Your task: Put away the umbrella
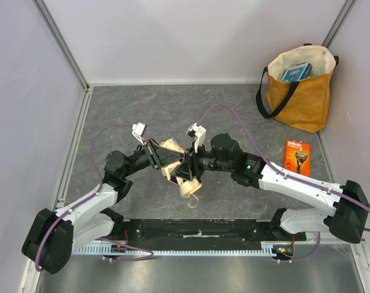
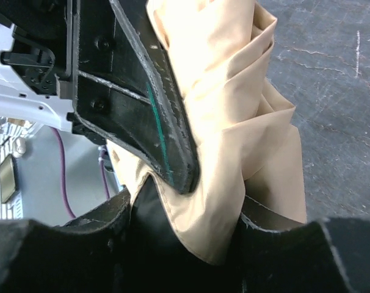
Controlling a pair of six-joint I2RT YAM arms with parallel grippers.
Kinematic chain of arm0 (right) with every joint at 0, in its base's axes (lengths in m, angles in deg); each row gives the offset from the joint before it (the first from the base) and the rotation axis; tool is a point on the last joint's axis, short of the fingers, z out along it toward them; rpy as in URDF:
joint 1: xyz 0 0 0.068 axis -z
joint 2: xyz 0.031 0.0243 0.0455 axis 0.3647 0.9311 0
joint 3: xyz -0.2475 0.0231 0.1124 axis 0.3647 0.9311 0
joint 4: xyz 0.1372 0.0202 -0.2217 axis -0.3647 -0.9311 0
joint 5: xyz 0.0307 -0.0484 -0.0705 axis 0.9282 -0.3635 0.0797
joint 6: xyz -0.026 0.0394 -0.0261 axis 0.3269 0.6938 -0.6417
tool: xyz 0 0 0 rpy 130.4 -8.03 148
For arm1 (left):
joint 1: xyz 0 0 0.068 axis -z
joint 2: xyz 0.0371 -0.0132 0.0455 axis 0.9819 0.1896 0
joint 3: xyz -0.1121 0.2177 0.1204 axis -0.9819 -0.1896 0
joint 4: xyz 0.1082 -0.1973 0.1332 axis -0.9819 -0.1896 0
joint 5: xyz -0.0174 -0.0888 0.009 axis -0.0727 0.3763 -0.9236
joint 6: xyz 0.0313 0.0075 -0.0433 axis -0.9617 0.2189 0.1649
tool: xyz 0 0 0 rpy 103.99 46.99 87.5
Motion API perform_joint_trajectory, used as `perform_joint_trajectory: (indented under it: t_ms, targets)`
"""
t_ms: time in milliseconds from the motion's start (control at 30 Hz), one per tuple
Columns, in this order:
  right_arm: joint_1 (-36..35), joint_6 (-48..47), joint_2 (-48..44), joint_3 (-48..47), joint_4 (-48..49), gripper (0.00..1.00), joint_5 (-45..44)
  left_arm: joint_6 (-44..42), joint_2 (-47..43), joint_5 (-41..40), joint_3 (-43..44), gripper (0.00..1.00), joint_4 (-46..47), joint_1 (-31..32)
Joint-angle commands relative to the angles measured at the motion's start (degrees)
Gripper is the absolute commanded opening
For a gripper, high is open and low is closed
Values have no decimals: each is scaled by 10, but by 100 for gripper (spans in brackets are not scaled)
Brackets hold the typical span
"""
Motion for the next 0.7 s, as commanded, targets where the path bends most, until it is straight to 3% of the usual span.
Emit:
perform_joint_trajectory:
  t_ms: [0,33,100,233,367,467,667]
  targets:
    - [5,6,18,-52,61,0,45,-15,-8,53,33,9,44,12]
    - [7,8,19,-55,54,0,47,-13,-10,48,33,2,44,12]
    - [10,12,25,-61,29,6,34,-11,-20,33,30,2,50,12]
    - [10,39,16,-76,-63,58,-26,-22,-49,-25,26,2,32,12]
    - [10,76,-21,-65,-92,85,-58,-40,-67,-90,24,2,27,12]
    - [10,88,-67,-43,-92,98,-90,-35,-69,-151,15,2,55,12]
    - [11,54,-124,12,-63,98,-128,34,-59,-282,5,2,96,12]
